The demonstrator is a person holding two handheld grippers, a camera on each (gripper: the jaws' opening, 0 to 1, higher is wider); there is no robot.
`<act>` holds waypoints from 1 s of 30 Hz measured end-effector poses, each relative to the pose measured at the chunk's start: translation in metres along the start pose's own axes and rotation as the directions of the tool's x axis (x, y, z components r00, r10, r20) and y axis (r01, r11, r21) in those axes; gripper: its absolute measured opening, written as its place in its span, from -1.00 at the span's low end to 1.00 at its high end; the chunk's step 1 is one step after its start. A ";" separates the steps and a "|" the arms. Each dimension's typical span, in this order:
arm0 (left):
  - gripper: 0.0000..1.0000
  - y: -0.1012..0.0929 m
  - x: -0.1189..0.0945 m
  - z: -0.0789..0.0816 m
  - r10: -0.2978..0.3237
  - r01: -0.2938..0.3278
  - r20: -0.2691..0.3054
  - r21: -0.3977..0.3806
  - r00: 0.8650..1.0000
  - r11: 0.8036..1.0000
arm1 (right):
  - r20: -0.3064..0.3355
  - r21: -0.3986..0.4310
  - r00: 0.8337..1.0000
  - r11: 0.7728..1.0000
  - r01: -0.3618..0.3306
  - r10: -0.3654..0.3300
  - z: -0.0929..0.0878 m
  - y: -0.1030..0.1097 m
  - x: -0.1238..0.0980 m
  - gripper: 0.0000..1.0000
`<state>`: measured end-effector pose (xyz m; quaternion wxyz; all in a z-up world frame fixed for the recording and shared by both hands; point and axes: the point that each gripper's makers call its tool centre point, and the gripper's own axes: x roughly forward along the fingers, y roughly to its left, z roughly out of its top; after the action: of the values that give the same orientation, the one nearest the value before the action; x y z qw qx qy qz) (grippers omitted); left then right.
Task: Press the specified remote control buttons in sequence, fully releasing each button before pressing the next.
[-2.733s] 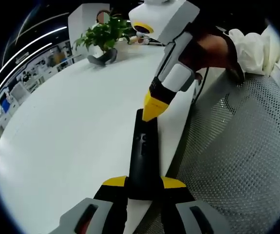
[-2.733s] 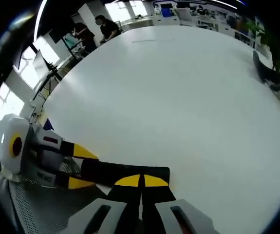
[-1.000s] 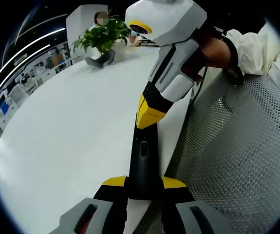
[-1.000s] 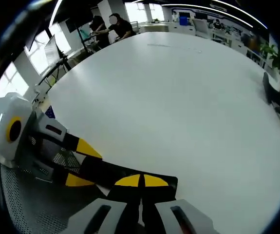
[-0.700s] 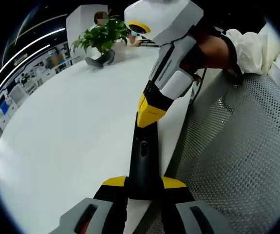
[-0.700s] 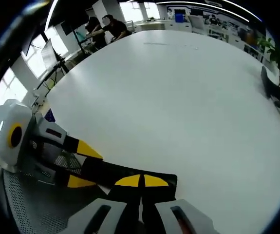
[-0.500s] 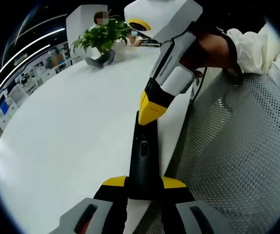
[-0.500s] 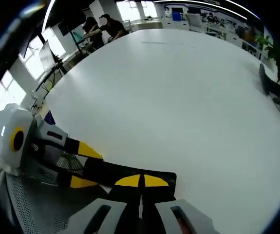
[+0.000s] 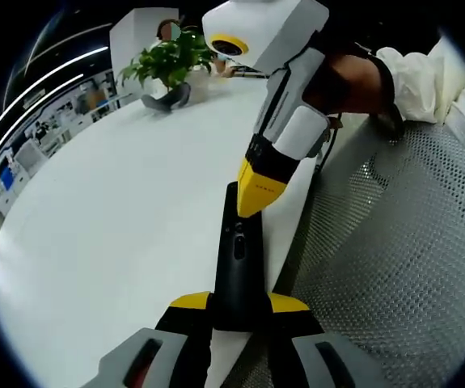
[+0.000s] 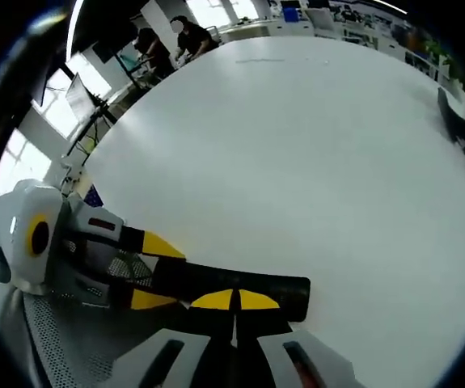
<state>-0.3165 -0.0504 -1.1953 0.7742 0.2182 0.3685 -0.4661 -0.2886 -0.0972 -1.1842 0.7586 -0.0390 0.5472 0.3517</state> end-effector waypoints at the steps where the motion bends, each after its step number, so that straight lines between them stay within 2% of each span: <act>1: -0.52 0.000 0.000 0.000 0.000 0.000 0.000 0.000 1.000 1.000 | -0.004 -0.004 1.000 1.000 0.002 -0.002 -0.001 0.000 0.000 -1.00; 5: -0.52 0.000 0.000 0.000 0.000 0.000 0.000 0.000 1.000 1.000 | -0.004 -0.015 1.000 1.000 0.007 -0.007 -0.001 0.000 0.000 -1.00; 10: -0.51 0.000 0.000 0.000 -0.001 0.001 0.001 0.000 1.000 1.000 | 0.001 0.031 1.000 0.999 -0.018 0.018 -0.002 -0.003 0.000 -1.00; 28: -0.51 0.000 0.001 0.001 -0.003 0.003 0.001 0.007 1.000 1.000 | 0.002 0.050 1.000 0.998 -0.025 0.025 -0.002 -0.002 0.001 -1.00; 30: -0.51 0.000 0.001 0.001 -0.003 0.003 0.001 0.007 1.000 1.000 | 0.001 0.071 0.999 0.997 -0.035 0.035 -0.001 -0.002 0.000 -1.00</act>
<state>-0.3163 -0.0513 -1.1954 0.7730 0.2201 0.3666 -0.4686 -0.2886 -0.0994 -1.1853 0.7530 -0.0025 0.5601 0.3454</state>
